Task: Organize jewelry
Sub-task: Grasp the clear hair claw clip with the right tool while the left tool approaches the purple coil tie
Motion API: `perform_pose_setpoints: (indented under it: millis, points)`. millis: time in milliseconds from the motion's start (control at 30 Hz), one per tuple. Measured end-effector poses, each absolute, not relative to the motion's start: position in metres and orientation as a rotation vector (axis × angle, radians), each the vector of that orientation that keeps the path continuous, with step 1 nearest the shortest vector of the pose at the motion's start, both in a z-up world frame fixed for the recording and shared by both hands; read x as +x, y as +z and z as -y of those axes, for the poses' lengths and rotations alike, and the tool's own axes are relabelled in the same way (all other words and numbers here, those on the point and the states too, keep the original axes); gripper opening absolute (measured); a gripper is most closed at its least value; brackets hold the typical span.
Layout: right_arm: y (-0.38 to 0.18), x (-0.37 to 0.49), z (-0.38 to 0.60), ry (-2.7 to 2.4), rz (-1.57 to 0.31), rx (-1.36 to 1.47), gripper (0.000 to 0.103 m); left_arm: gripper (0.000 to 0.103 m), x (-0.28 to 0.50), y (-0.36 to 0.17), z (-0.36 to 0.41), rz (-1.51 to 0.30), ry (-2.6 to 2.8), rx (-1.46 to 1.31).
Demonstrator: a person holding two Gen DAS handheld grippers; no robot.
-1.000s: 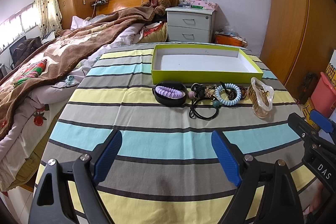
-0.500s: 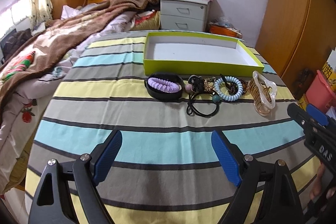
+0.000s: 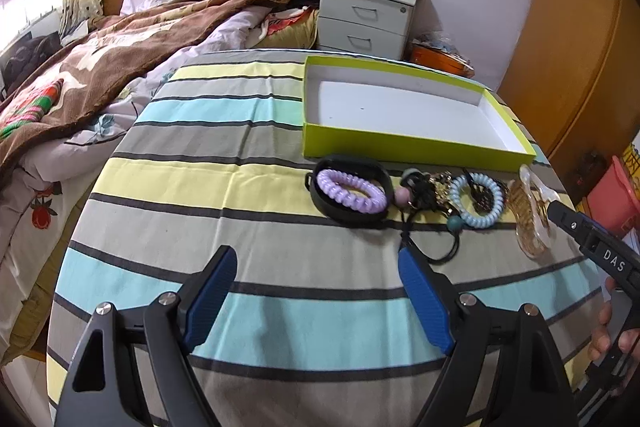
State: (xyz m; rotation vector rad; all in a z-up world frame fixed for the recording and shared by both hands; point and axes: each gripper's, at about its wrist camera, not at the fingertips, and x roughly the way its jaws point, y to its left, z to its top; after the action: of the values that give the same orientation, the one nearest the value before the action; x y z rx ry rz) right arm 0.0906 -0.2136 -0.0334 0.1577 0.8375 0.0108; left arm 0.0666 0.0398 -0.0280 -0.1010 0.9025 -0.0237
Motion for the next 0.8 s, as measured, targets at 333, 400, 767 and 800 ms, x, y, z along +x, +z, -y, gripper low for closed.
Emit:
perform_pose_setpoints:
  millis: [333,400,767,800]
  points:
    - [-0.044,0.107,0.211,0.017,-0.898,0.133,0.049,0.084,0.079,-0.036,-0.048,-0.945,-0.045,-0.168]
    - [-0.046,0.109,0.210,0.022,-0.904,0.126,0.040,0.084,0.081,-0.037,-0.050,-0.952,-0.048,-0.175]
    - [-0.042,0.108,0.212,0.024,-0.890,0.120,0.013,0.084,0.088,-0.033,-0.060,-0.963,-0.068,-0.239]
    - [-0.041,0.107,0.214,0.022,-0.888,0.124,0.013,0.084,0.089,-0.031,-0.060,-0.960,-0.075,-0.242]
